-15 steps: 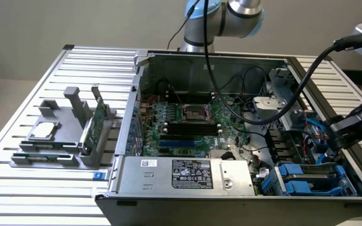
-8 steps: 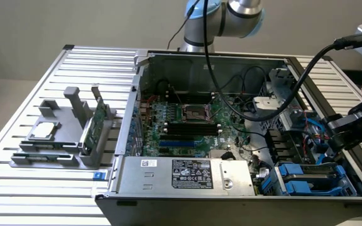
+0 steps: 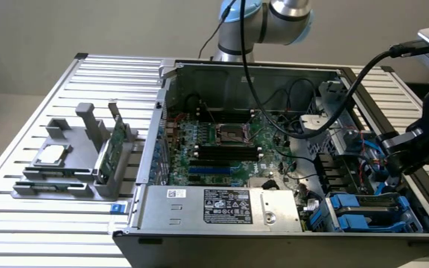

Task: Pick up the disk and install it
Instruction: 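Insert the first disk wire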

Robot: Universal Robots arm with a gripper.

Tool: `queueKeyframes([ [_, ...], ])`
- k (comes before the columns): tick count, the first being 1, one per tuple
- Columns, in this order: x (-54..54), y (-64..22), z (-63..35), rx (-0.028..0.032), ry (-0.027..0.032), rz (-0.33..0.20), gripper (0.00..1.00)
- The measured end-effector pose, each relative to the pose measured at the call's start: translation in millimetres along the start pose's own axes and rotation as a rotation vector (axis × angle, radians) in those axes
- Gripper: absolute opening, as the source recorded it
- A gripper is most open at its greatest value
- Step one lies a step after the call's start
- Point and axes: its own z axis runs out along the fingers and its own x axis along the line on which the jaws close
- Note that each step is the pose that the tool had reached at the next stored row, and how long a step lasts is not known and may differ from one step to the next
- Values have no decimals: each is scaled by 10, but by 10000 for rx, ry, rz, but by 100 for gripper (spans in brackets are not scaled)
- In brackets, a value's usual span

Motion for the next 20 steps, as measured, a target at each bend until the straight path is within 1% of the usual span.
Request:
queueKeyframes([
  [8, 8, 17, 62, 107, -89, 591, 25],
  [12, 4, 70, 85, 127, -122, 683, 25],
  [15, 0, 124, 103, 130, -130, 706, 25],
  [16, -1, 141, 109, 132, -131, 714, 27],
  [17, -3, 160, 115, 133, -133, 722, 33],
  [18, -4, 177, 119, 135, -134, 729, 33],
  [20, -7, 205, 127, 138, -136, 744, 45],
])
